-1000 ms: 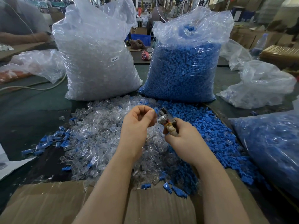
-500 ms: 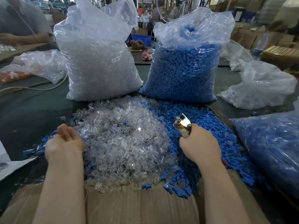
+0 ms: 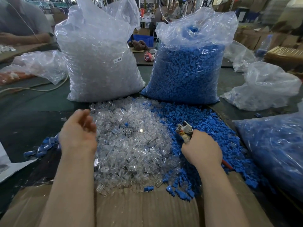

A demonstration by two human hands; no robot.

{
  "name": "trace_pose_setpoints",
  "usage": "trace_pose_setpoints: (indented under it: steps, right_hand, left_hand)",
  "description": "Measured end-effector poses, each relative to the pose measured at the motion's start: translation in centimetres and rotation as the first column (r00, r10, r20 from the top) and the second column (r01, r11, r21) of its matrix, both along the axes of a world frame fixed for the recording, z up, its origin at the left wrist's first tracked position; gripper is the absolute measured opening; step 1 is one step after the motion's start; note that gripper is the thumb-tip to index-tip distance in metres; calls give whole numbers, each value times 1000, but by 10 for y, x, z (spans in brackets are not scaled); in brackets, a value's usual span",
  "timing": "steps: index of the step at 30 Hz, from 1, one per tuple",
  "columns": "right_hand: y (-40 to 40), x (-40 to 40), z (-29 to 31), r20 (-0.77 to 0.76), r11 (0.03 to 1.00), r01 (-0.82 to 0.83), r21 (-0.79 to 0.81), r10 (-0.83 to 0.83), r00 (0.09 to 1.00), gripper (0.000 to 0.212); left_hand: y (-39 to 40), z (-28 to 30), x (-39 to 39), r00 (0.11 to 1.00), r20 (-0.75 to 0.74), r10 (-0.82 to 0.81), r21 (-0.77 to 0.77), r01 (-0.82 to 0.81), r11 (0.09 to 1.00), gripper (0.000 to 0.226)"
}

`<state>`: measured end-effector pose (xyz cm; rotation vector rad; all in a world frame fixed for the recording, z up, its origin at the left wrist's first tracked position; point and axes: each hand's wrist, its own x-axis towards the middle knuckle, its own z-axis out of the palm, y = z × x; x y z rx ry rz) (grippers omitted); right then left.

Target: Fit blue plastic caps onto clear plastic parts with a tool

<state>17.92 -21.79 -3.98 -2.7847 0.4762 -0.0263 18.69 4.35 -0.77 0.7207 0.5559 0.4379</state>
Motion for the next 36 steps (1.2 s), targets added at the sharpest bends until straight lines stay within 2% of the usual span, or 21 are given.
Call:
trace_pose_setpoints:
  steps: [1, 2, 3, 4, 5, 6, 8, 9, 10, 11, 17, 20, 22, 24, 26, 28, 30, 32, 36]
  right_hand:
    - [0, 0, 0, -13, 1000, -1, -2, 1, 1000, 18]
    - [0, 0, -1, -19, 1000, -5, -5, 5, 1000, 19]
    - [0, 0, -1, -21, 1000, -12, -7, 12, 1000, 19]
    - [0, 0, -1, -24, 1000, -19, -9, 19, 1000, 19]
    - [0, 0, -1, -28, 1000, -25, -13, 25, 999, 19]
    - [0, 0, -2, -32, 999, -28, -17, 28, 999, 19]
    - [0, 0, -2, -29, 999, -30, -24, 29, 999, 19]
    - [1, 0, -3, -25, 999, -29, -24, 29, 999, 22]
    - [0, 0, -3, -24, 999, -27, -22, 27, 999, 26]
    - [0, 0, -3, -23, 1000, -23, -19, 23, 999, 29]
    - [1, 1, -2, 50, 1000, -7, 26, 5, 999, 11]
    - [2, 2, -2, 102, 999, 4, 36, -8, 995, 17]
    - [2, 3, -2, 136, 999, 11, 36, -16, 991, 24]
    - [3, 4, -2, 181, 998, 13, 64, -25, 983, 24]
    - [3, 6, -1, 236, 992, 12, 126, -42, 971, 21]
    - [4, 6, 0, 283, 978, -1, 209, -60, 957, 20]
    - [5, 6, 2, 319, 951, -24, 308, -79, 944, 23]
    - [5, 6, 3, 347, 921, -47, 387, -98, 933, 26]
    - [8, 4, 5, 397, 908, -134, 398, -39, 917, 24]
  left_hand:
    - [-7, 3, 4, 991, -65, -115, 201, 126, 971, 4]
    - [-15, 2, 2, 971, -143, -191, 408, 233, 883, 3]
    - [-26, 4, 3, 938, -214, -272, 573, 346, 743, 4]
    - [-35, 3, 0, 893, -296, -339, 694, 445, 566, 6]
    - [-43, -1, -2, 838, -382, -389, 760, 524, 384, 10]
    - [-50, -2, -2, 779, -473, -411, 784, 585, 207, 16]
    - [-64, -4, -2, 681, -628, -375, 752, 656, -69, 34]
    - [-70, -6, -2, 665, -677, -316, 732, 655, -189, 41]
    - [-74, -7, -2, 663, -705, -251, 709, 649, -276, 43]
    - [-78, -7, -3, 679, -705, -204, 704, 636, -314, 41]
    - [-79, -10, -2, 777, -599, -193, 796, 550, -254, 4]
    - [-78, -13, 0, 797, -576, -183, 811, 529, -251, 9]
    - [-78, -15, 0, 819, -539, -197, 839, 500, -216, 11]
    - [-79, -15, 1, 847, -471, -245, 881, 463, -95, 11]
    - [-80, -13, 3, 853, -419, -312, 882, 464, 81, 9]
    - [-80, -12, 4, 828, -380, -413, 818, 509, 268, 5]
    - [-80, -10, 3, 801, -330, -500, 734, 550, 398, 5]
    - [-80, -10, 3, 784, -307, -539, 690, 574, 441, 12]
    - [-84, -9, 2, 792, -303, -529, 676, 571, 466, 16]
